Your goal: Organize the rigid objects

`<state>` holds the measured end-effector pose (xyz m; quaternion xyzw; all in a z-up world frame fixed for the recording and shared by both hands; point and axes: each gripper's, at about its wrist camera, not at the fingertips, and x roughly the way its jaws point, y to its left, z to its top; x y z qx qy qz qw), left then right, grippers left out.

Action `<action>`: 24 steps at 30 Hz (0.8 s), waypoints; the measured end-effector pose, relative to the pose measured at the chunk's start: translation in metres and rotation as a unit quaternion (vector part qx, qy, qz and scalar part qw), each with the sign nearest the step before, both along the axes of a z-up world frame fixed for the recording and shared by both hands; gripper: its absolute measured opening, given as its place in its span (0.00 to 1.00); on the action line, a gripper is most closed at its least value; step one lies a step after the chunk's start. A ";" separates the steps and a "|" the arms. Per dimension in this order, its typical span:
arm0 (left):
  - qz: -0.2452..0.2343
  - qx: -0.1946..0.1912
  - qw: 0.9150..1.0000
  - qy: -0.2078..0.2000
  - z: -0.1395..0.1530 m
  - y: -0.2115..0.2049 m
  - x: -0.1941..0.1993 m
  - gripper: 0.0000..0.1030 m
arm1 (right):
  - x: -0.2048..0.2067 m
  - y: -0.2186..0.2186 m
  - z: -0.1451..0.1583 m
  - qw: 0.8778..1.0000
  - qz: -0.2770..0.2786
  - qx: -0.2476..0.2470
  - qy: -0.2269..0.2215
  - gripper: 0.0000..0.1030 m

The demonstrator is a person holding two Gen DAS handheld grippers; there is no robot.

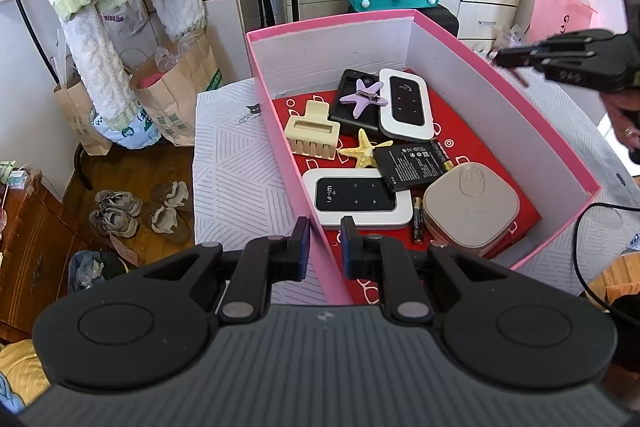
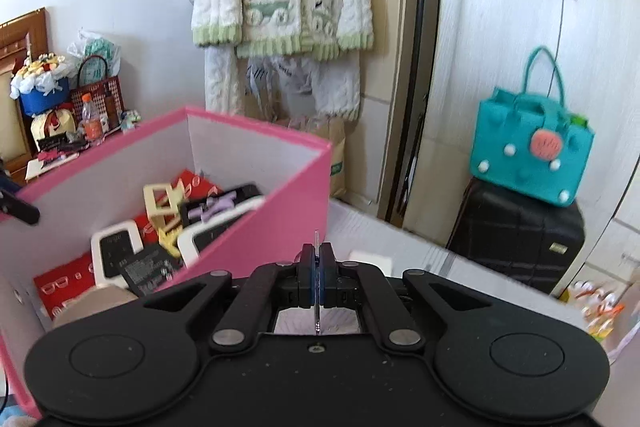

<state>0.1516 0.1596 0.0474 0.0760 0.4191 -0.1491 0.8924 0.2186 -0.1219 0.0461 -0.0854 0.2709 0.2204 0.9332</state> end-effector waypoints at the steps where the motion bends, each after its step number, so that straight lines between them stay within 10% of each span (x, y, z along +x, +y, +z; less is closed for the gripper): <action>1: 0.001 -0.002 1.000 0.000 0.000 0.003 0.001 0.13 | -0.002 -0.001 0.007 1.000 -0.001 0.001 -0.007 0.03; 14: 0.008 -0.008 1.000 0.013 0.000 0.006 0.009 0.13 | -0.024 0.033 0.109 0.995 0.068 0.056 -0.053 0.03; 24: -0.011 0.013 0.999 0.027 0.003 0.003 0.013 0.13 | -0.009 0.093 0.046 0.970 0.174 0.126 0.111 0.03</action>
